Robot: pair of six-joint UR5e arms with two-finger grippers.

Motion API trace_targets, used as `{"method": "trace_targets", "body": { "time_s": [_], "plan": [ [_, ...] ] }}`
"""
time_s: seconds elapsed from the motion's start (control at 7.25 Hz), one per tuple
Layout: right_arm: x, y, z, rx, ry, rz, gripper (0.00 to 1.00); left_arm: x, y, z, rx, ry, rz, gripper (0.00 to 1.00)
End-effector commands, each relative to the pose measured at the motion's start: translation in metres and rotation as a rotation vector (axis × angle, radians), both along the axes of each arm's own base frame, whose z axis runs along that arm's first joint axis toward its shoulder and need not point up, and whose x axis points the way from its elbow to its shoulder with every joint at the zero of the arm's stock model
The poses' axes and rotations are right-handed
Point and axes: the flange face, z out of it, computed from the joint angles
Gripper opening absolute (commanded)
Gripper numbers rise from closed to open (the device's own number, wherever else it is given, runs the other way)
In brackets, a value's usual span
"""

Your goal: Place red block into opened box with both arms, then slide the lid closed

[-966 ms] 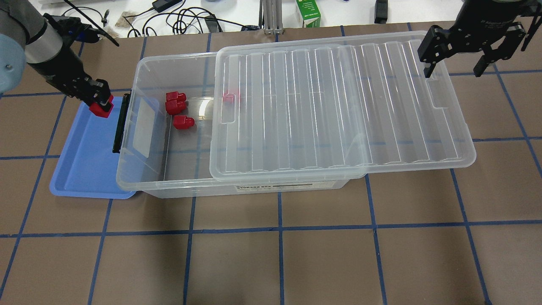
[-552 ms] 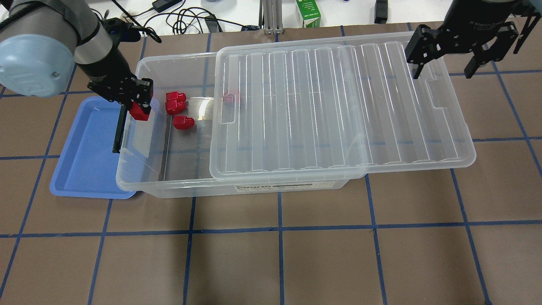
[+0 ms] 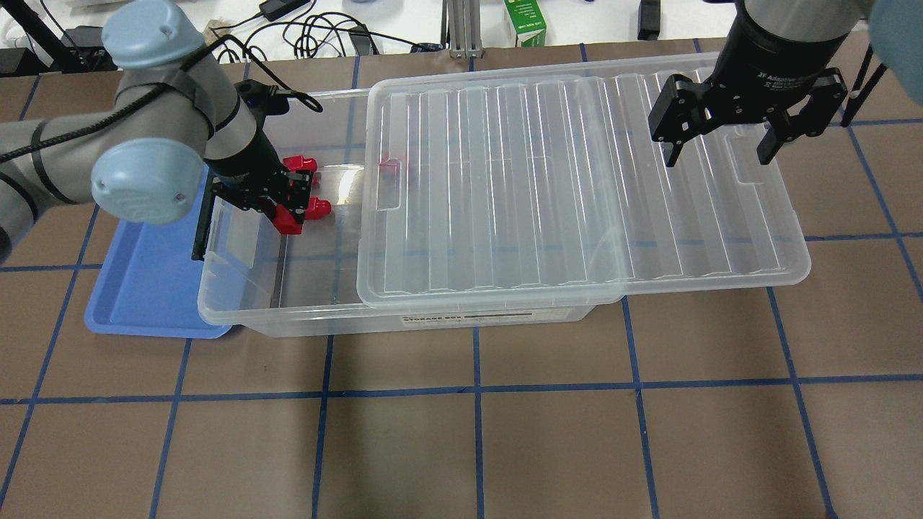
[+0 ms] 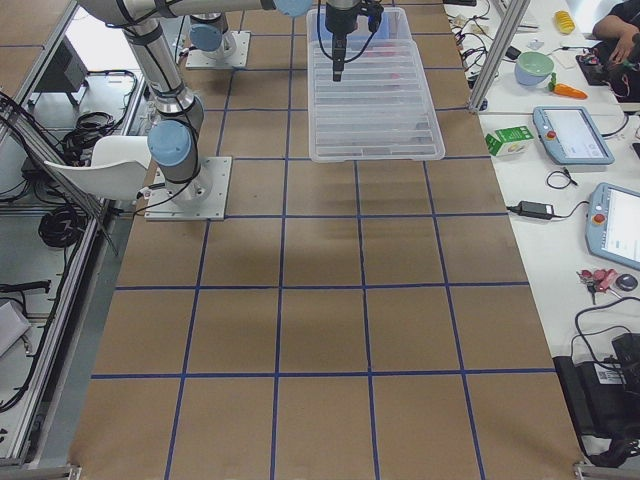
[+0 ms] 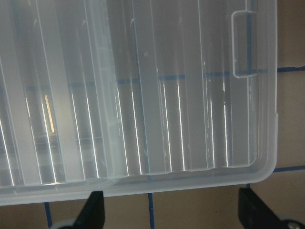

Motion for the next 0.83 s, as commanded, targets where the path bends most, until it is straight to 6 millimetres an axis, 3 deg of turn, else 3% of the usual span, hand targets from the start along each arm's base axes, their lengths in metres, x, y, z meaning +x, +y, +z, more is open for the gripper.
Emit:
{"method": "trace_targets", "body": {
  "time_s": [0.0, 0.28, 0.69],
  "plan": [
    [0.000, 0.001, -0.002, 0.006, 0.000, 0.010, 1.00, -0.003, 0.016, -0.042, 0.002, 0.003, 0.004, 0.00],
    [-0.001, 0.001, -0.002, 0.006, 0.003, 0.005, 1.00, -0.015, 0.014, -0.060, 0.002, -0.001, 0.016, 0.00],
    [-0.003, 0.002, 0.003, -0.002, 0.014, 0.006, 1.00, -0.007, 0.011, -0.078, 0.037, -0.007, 0.014, 0.00]
  ]
}}
